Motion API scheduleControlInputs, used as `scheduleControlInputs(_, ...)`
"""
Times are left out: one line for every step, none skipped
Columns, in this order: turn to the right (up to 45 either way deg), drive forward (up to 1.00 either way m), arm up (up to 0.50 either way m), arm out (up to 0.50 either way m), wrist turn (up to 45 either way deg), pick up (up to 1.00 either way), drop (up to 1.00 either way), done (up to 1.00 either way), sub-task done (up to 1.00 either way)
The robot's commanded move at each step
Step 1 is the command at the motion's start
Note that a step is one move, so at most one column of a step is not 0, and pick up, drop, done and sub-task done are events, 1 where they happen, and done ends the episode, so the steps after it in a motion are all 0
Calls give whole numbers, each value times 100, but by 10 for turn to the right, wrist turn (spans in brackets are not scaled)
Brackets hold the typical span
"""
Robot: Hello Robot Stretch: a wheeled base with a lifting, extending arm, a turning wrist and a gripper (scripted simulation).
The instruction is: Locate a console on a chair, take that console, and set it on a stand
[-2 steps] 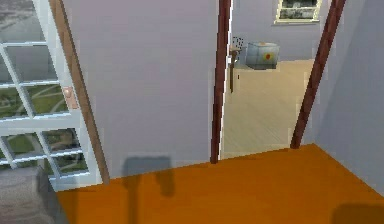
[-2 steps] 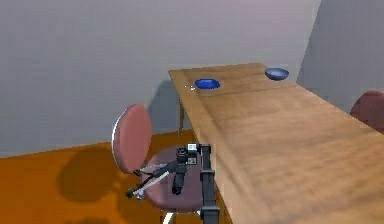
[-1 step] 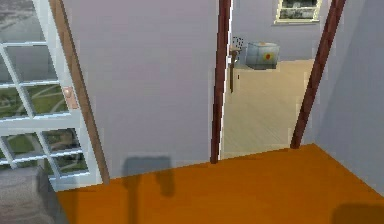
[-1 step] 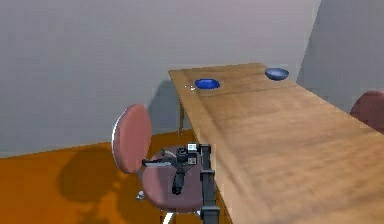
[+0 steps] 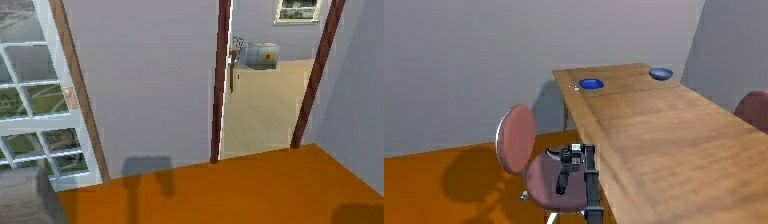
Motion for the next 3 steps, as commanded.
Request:
scheduleControlInputs(0,0,-30,0,0,0,0,0,0)
scheduleControlInputs(0,0,0,0,0,100,0,0,0)
scheduleControlInputs(0,0,10,0,0,0,0,0,0)
